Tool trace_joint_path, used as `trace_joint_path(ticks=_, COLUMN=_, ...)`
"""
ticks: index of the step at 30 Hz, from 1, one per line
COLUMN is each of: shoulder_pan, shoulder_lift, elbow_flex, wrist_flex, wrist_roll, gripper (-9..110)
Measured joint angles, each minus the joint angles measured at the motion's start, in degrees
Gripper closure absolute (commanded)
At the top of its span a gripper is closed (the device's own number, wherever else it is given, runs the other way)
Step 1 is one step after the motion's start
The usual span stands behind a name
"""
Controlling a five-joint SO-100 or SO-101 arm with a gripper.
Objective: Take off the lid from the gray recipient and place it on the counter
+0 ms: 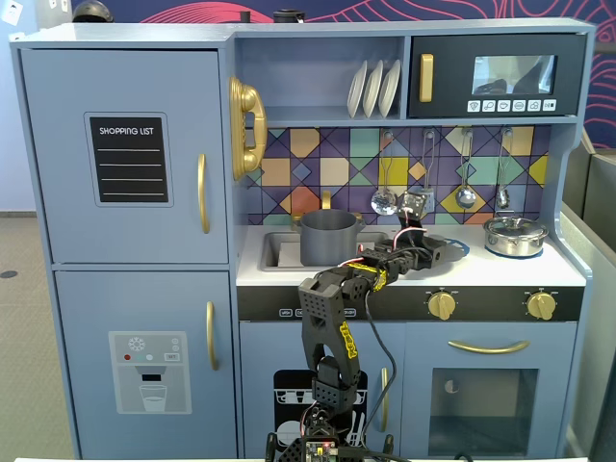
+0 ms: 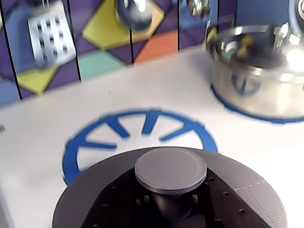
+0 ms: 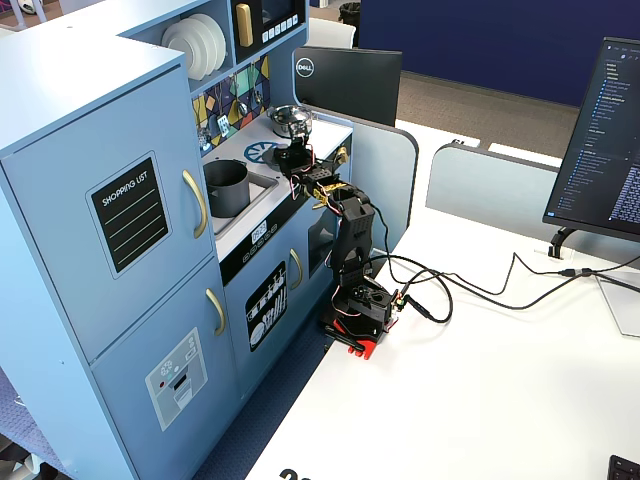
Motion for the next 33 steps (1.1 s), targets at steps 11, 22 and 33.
trace_joint_path(ticks=11, shoulder_pan=0.0, shoulder_lift=-3.43, elbow_flex=0.0, wrist_flex=-1.41, wrist_roll=-2.72, gripper=81)
trace_joint_path(ticks=22, shoulder_pan=1.76, shoulder_lift=-2.29, elbow_flex=0.0, wrist_flex=-1.41, wrist_roll=-2.02, gripper=63)
trace_joint_path(ticks=33, shoulder_pan=2.9, shoulder_lift=11.43, elbow_flex=0.0, wrist_flex=6.5, wrist_roll=1.05, gripper=87)
